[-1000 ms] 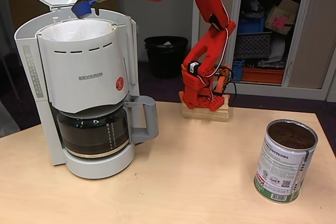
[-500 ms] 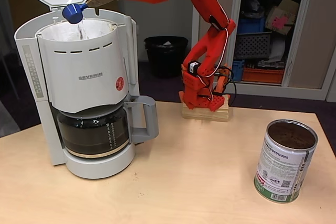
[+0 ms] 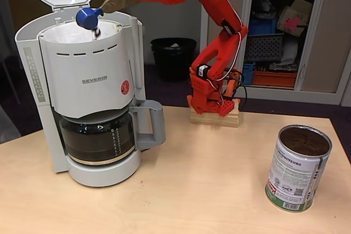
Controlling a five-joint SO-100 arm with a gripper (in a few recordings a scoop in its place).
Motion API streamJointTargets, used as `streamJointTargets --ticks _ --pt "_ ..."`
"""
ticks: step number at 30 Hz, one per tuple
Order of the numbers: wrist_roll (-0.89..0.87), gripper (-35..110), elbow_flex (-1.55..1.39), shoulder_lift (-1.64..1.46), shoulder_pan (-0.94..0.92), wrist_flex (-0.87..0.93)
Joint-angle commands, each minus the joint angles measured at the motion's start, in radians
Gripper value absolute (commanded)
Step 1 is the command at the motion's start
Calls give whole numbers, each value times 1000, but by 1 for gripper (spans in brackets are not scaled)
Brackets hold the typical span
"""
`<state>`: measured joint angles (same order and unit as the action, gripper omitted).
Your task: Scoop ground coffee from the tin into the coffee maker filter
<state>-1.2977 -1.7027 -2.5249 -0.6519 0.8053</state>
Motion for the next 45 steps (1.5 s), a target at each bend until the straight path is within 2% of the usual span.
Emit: streamJointTargets --ticks 1,6,11,15,30,45 --pt "-66 0 -34 -54 -3 -14" --pt "-98 0 -91 -100 -29 -29" --pt "-124 0 -227 -149 -64 -150" --pt "-158 0 -255 -160 -83 -179" --pt "-440 0 -241 -179 -91 -227" --pt "-726 0 -379 -259 -146 -414"
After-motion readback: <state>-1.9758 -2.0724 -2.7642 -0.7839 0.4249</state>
